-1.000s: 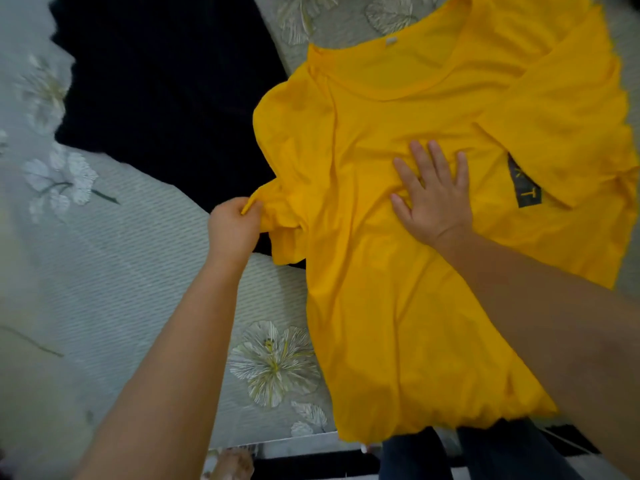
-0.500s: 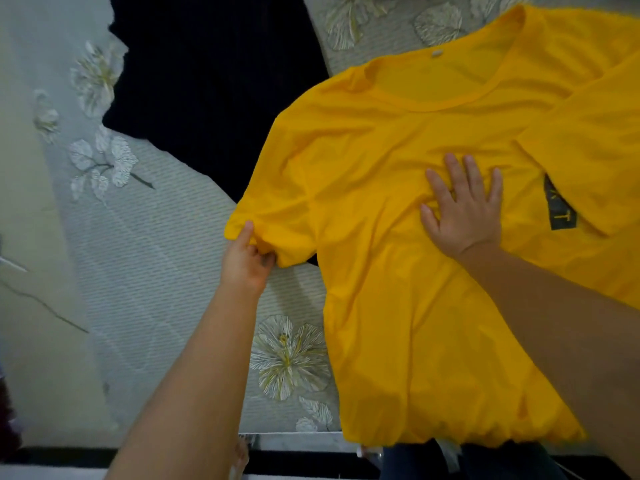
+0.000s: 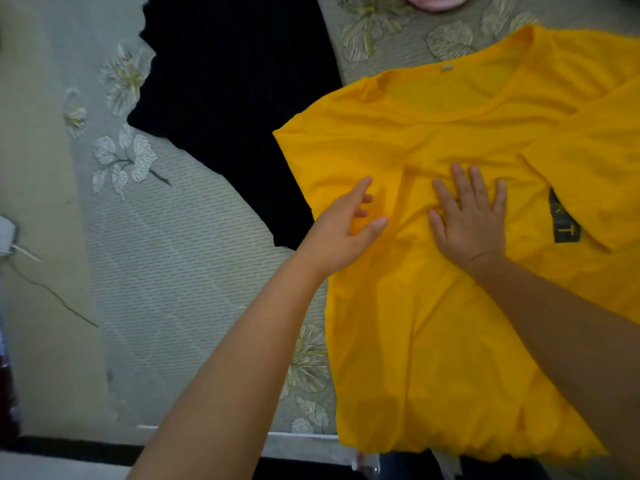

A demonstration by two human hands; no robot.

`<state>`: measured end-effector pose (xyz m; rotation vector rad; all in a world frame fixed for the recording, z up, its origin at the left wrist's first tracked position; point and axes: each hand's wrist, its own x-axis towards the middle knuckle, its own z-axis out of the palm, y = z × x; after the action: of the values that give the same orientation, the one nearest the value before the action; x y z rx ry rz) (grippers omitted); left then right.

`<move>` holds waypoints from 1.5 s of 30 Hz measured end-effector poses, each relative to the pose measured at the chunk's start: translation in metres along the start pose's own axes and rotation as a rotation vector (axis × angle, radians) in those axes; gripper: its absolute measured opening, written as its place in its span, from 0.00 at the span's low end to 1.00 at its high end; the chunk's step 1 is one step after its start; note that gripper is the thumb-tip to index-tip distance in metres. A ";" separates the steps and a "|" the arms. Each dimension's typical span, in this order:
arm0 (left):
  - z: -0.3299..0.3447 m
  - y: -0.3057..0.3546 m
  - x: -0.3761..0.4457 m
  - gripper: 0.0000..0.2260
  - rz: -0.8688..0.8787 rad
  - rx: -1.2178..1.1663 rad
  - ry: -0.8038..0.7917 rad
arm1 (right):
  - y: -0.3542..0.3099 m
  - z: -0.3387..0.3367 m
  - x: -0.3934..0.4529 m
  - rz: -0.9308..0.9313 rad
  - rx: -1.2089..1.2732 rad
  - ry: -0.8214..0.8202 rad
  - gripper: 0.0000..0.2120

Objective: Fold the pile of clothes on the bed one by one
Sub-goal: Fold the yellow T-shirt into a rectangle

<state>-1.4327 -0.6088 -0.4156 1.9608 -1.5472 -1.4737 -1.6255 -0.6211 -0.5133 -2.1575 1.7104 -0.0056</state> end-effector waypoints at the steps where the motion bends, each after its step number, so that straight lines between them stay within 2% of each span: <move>1: 0.004 0.003 -0.002 0.23 -0.017 -0.107 -0.017 | 0.001 0.000 0.000 -0.008 0.008 0.002 0.26; 3: 0.008 -0.002 -0.010 0.19 -0.003 -0.221 0.148 | 0.003 -0.001 -0.001 -0.006 0.040 -0.009 0.27; 5: 0.011 -0.019 -0.019 0.17 -0.013 -0.028 0.351 | 0.004 -0.002 -0.001 0.003 0.074 -0.013 0.29; 7: 0.016 -0.039 -0.029 0.19 -0.071 0.204 0.457 | 0.005 -0.003 0.000 0.010 0.107 -0.017 0.30; 10: 0.034 -0.059 -0.037 0.25 -0.190 0.274 0.463 | 0.002 -0.008 0.003 0.061 0.142 -0.018 0.29; 12: 0.047 -0.063 -0.036 0.26 -0.242 0.189 0.452 | -0.005 -0.015 0.011 0.124 0.144 0.023 0.30; 14: 0.055 -0.063 -0.031 0.25 -0.257 0.105 0.474 | -0.019 -0.024 0.029 0.094 0.162 0.060 0.29; 16: 0.061 -0.062 -0.031 0.22 -0.230 0.029 0.529 | -0.036 -0.027 0.052 -0.027 0.191 0.015 0.28; 18: 0.064 -0.063 -0.034 0.21 -0.169 -0.012 0.540 | -0.051 -0.026 0.075 -0.058 0.134 -0.095 0.28; 22: 0.054 -0.065 -0.041 0.18 -0.021 0.209 0.529 | -0.058 -0.032 0.102 -0.015 0.101 -0.181 0.20; 26: 0.045 -0.070 -0.045 0.14 0.100 0.244 0.533 | -0.041 -0.049 0.094 0.009 0.164 -0.196 0.19; 28: 0.045 -0.072 -0.046 0.11 0.086 0.225 0.517 | -0.042 -0.050 0.086 0.037 0.005 -0.259 0.20; 30: 0.047 -0.077 -0.046 0.14 0.084 0.211 0.492 | -0.055 -0.050 0.087 0.017 -0.123 -0.205 0.21; 31: 0.049 -0.077 -0.046 0.16 0.086 0.190 0.489 | -0.066 -0.052 0.092 -0.031 -0.104 -0.161 0.22; 33: 0.052 -0.078 -0.045 0.17 0.024 0.108 0.514 | -0.090 -0.056 0.104 -0.172 0.043 -0.120 0.23; 35: 0.055 -0.079 -0.043 0.13 -0.123 -0.027 0.557 | -0.118 -0.057 0.119 -0.245 0.140 -0.129 0.25; 38: 0.059 -0.077 -0.036 0.15 -0.219 -0.134 0.599 | -0.150 -0.055 0.143 -0.229 0.192 -0.199 0.25; 40: 0.059 -0.079 -0.032 0.16 -0.241 -0.154 0.554 | -0.163 -0.052 0.156 -0.260 0.202 -0.249 0.24; 42: 0.058 -0.083 -0.030 0.12 -0.253 -0.217 0.537 | -0.170 -0.048 0.169 -0.266 0.256 -0.219 0.20; 45: 0.056 -0.089 -0.035 0.07 -0.274 -0.353 0.611 | -0.175 -0.042 0.180 -0.237 0.314 -0.142 0.15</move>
<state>-1.4227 -0.5222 -0.4844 2.1688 -0.7354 -0.9890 -1.4256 -0.7701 -0.4642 -2.0555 1.2734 -0.1691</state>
